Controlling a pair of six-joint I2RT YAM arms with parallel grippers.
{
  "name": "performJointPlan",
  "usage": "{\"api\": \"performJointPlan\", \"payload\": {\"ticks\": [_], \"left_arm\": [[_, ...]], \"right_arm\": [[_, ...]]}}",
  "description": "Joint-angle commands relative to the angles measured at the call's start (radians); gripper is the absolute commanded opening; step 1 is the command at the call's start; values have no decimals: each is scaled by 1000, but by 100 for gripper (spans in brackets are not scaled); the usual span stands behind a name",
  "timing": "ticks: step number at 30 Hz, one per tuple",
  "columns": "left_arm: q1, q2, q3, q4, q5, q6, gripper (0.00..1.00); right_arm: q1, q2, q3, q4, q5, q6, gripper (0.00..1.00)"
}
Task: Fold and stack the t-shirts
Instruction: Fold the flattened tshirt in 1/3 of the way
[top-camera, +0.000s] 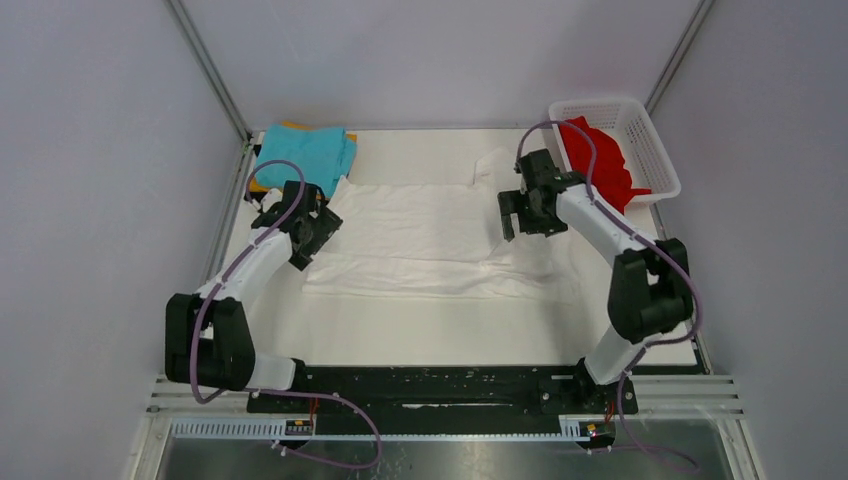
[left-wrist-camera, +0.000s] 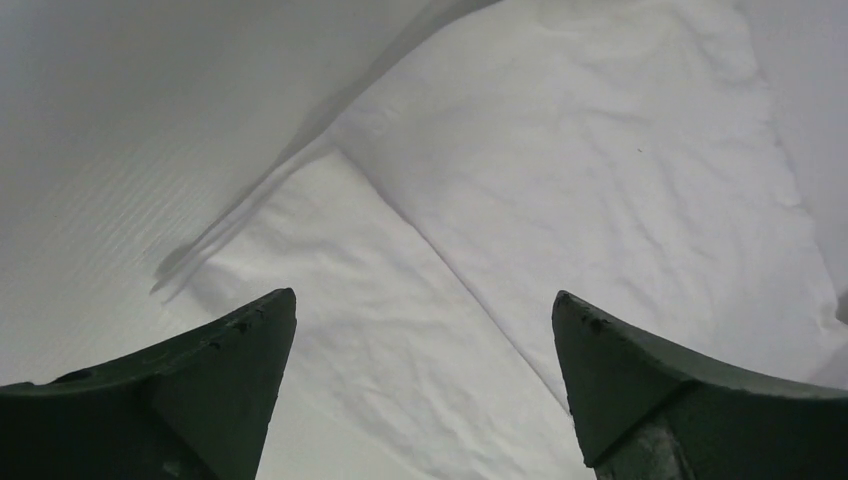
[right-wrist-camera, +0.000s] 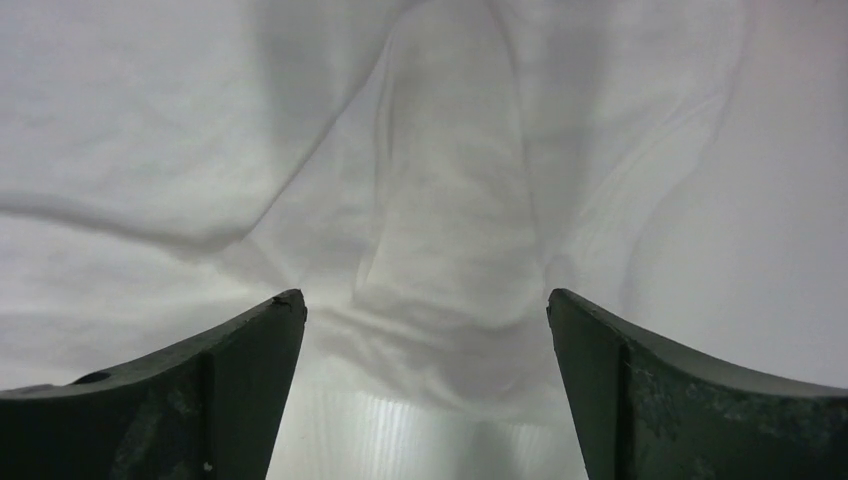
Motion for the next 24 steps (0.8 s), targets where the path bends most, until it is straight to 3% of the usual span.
{"api": "performJointPlan", "payload": {"ticks": [1,6,12,24], "left_arm": [[4,-126,-64,32,86,49,99],[5,-193,-120,36,166,126,99],[6,-283,-179,5,125,137,99],[6,-361,-181,-22,138,153,99]], "right_arm": [[-5,-200,-234,227,-243,233,100],[-6,-183,-320,257,-384,313,100],[-6,-90,-320,325,-430,372,99],[23,154,-31,606,-486,605,99]]}}
